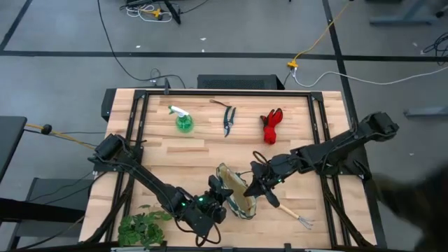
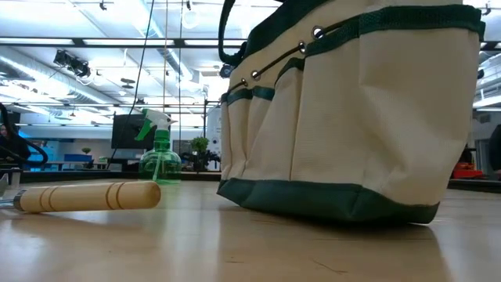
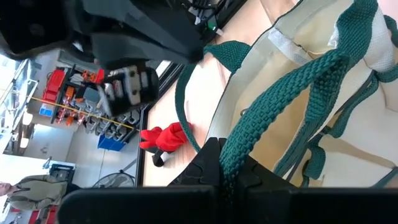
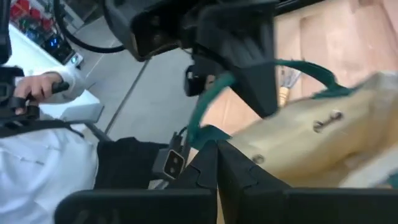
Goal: Pick & Place Garden tools in Gardening bag
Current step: Prepare the green gardening bag
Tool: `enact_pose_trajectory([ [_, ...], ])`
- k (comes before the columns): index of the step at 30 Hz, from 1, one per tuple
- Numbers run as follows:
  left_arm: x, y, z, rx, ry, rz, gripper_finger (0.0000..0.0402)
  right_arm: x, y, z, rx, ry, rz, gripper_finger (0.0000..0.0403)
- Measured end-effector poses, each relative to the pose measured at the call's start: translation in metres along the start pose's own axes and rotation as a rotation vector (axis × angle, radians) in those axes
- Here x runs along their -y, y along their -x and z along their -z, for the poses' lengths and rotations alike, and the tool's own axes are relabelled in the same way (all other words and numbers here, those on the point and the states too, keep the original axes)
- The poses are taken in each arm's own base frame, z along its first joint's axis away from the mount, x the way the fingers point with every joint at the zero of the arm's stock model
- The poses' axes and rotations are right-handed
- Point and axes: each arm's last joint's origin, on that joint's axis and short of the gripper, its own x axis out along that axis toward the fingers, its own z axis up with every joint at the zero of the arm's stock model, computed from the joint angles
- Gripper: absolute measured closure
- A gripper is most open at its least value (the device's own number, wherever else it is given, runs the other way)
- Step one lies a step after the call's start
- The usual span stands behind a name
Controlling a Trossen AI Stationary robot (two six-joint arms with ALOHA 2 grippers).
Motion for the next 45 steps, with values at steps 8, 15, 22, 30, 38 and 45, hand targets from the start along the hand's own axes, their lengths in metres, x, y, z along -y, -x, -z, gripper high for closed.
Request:
enact_pose_trajectory([
  [8, 0.0, 0.0, 0.0, 0.001, 0.001, 0.002, 0.0399, -0.002, -0.005, -0.011, -0.143, -0.063, 0.143, 0.0376],
  [15, 0.0, 0.0, 0.0, 0.001, 0.0, 0.002, 0.0399, -0.003, -0.006, -0.015, -0.224, -0.186, 0.203, 0.0323],
  [22, 0.0, 0.0, 0.0, 0.001, 0.0, 0.002, 0.0399, -0.001, -0.005, -0.012, -0.248, -0.272, 0.247, 0.0257],
  [30, 0.0, 0.0, 0.0, 0.001, 0.0, 0.002, 0.0399, 0.0, -0.005, -0.011, -0.251, -0.285, 0.27, 0.0219],
  [38, 0.0, 0.0, 0.0, 0.001, 0.0, 0.002, 0.0399, 0.009, -0.005, -0.008, -0.275, -0.301, 0.337, 0.0218],
  [45, 0.0, 0.0, 0.0, 0.001, -0.005, 0.002, 0.0399, 0.017, -0.017, -0.001, -0.305, -0.322, 0.375, 0.0217],
])
